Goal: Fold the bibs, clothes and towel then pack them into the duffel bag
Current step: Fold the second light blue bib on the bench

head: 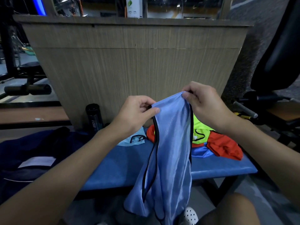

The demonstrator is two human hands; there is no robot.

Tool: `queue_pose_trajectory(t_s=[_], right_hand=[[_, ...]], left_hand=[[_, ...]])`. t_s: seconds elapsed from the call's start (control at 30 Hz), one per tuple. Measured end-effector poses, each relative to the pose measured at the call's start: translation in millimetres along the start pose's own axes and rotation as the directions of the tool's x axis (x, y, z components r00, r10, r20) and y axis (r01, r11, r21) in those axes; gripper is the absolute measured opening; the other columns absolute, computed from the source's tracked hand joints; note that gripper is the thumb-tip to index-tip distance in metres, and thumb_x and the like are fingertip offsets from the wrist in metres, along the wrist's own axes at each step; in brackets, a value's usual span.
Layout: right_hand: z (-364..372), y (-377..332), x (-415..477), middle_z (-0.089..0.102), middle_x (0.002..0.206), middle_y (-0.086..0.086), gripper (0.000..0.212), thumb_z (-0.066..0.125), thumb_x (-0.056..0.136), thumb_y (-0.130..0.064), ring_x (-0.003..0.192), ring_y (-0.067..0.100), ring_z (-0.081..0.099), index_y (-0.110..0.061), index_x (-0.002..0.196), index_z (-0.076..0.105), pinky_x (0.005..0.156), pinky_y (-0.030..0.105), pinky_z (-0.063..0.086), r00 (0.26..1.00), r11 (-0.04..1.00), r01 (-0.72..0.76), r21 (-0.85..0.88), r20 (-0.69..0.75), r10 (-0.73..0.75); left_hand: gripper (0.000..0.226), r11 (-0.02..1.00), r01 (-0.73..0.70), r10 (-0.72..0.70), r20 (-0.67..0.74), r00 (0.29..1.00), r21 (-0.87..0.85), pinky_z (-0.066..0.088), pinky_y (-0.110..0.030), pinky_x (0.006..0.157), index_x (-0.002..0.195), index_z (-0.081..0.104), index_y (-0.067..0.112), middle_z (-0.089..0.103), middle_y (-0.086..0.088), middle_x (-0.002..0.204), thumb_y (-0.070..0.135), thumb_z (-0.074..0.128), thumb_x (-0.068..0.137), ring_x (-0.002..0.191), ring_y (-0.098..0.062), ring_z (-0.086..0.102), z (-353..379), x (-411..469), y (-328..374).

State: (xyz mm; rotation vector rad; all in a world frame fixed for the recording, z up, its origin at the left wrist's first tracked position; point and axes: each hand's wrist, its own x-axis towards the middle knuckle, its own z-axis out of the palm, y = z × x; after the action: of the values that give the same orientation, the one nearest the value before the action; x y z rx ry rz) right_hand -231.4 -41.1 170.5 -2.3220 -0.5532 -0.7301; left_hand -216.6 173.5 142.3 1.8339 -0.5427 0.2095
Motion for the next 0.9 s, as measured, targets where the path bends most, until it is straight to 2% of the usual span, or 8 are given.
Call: queue_pose_trajectory(t_s=[0.13, 0.23, 0.33, 0.47, 0.6, 0.67, 0.77, 0.9], right_hand=[[0.2, 3.3, -1.8, 0.053, 0.069, -0.011, 0.02, 0.051, 0.097, -0.006, 0.065, 0.007, 0.048, -0.019, 0.082, 0.054, 0.064, 0.026, 0.036, 0.999, 0.999, -0.038, -0.027, 0.038, 0.039], [2.4, 4.6, -3.7, 0.066, 0.085, -0.006, 0.01, 0.056, 0.096, -0.025, 0.082, 0.011, 0.06, -0.02, 0.095, 0.064, 0.081, 0.035, 0.047, 0.99, 0.997, -0.03, -0.067, 0.132, 0.039], [4.4, -4.2, -4.0, 0.065, 0.109, -0.013, 0.049, 0.059, 0.086, -0.057, 0.111, 0.012, 0.058, -0.02, 0.119, 0.065, 0.101, 0.041, 0.041, 0.969, 0.982, 0.049, -0.181, 0.248, -0.003], [10.1, -6.5, -2.3, 0.063, 0.086, -0.012, 0.009, 0.064, 0.092, -0.025, 0.088, 0.01, 0.059, -0.016, 0.094, 0.066, 0.088, 0.036, 0.045, 0.973, 0.994, 0.09, -0.061, 0.218, -0.075], [13.0, -7.1, -2.8, 0.057, 0.07, 0.0, 0.012, 0.056, 0.094, -0.015, 0.065, 0.011, 0.049, -0.018, 0.083, 0.053, 0.063, 0.033, 0.039, 0.982, 1.0, 0.025, -0.013, 0.186, -0.022], [15.8, -9.5, -4.2, 0.062, 0.074, 0.0, 0.008, 0.059, 0.093, -0.019, 0.067, 0.011, 0.054, -0.018, 0.088, 0.053, 0.064, 0.034, 0.041, 0.973, 0.998, -0.015, 0.058, 0.231, 0.002], [17.5, -14.1, -3.3, 0.071, 0.088, -0.002, 0.017, 0.063, 0.092, -0.034, 0.086, 0.016, 0.066, -0.019, 0.099, 0.059, 0.078, 0.034, 0.05, 0.961, 0.992, -0.021, 0.125, 0.277, -0.015], [21.4, -15.4, 1.2, 0.06, 0.072, 0.003, 0.013, 0.055, 0.096, -0.02, 0.069, 0.016, 0.055, -0.011, 0.087, 0.06, 0.064, 0.031, 0.044, 0.972, 0.997, 0.082, -0.003, 0.221, -0.079]], left_hand=[[0.015, 1.0, 0.013, -0.013, -0.025, 1.0, -0.022, 0.052, -0.016, 0.071, 0.086, 0.069, 0.017, 0.072, 0.007, 0.072, 0.002, 0.07, 0.089, 0.067, -0.001, 0.066, 0.9, -1.6, -1.1], [0.012, 1.0, -0.016, 0.015, -0.038, 0.999, -0.02, 0.055, -0.031, 0.077, 0.089, 0.063, 0.014, 0.071, -0.005, 0.074, 0.004, 0.07, 0.089, 0.068, -0.011, 0.064, 0.6, -0.3, 6.1], [0.019, 0.997, -0.06, 0.06, -0.004, 0.998, -0.055, 0.054, -0.05, 0.082, 0.094, 0.053, 0.014, 0.071, -0.019, 0.077, 0.005, 0.069, 0.09, 0.072, -0.023, 0.062, 2.1, 2.1, 10.6], [0.026, 0.993, -0.092, 0.093, 0.011, 0.996, -0.073, 0.049, -0.058, 0.076, 0.092, 0.042, 0.017, 0.065, -0.032, 0.081, 0.014, 0.068, 0.09, 0.071, -0.029, 0.056, 1.9, 2.3, 9.7], [0.032, 0.986, -0.069, 0.066, -0.021, 0.998, -0.149, 0.045, -0.052, 0.072, 0.088, 0.035, 0.017, 0.063, -0.034, 0.08, 0.014, 0.067, 0.086, 0.069, -0.027, 0.052, 4.2, -2.9, 2.0], [0.035, 0.983, -0.085, 0.082, -0.023, 0.996, -0.163, 0.045, -0.054, 0.071, 0.086, 0.03, 0.018, 0.063, -0.034, 0.078, 0.015, 0.064, 0.084, 0.068, -0.026, 0.05, 7.1, -3.2, 0.6], [0.038, 0.986, -0.094, 0.092, -0.018, 0.996, -0.139, 0.046, -0.062, 0.075, 0.084, 0.026, 0.019, 0.068, -0.023, 0.072, 0.016, 0.063, 0.085, 0.068, -0.026, 0.05, 7.7, -0.8, 1.2], [0.036, 0.979, -0.056, 0.052, -0.026, 0.998, -0.195, 0.049, -0.044, 0.069, 0.094, 0.034, 0.02, 0.067, 0.0, 0.069, 0.005, 0.067, 0.091, 0.068, -0.022, 0.057, 12.1, -1.9, -9.3]])
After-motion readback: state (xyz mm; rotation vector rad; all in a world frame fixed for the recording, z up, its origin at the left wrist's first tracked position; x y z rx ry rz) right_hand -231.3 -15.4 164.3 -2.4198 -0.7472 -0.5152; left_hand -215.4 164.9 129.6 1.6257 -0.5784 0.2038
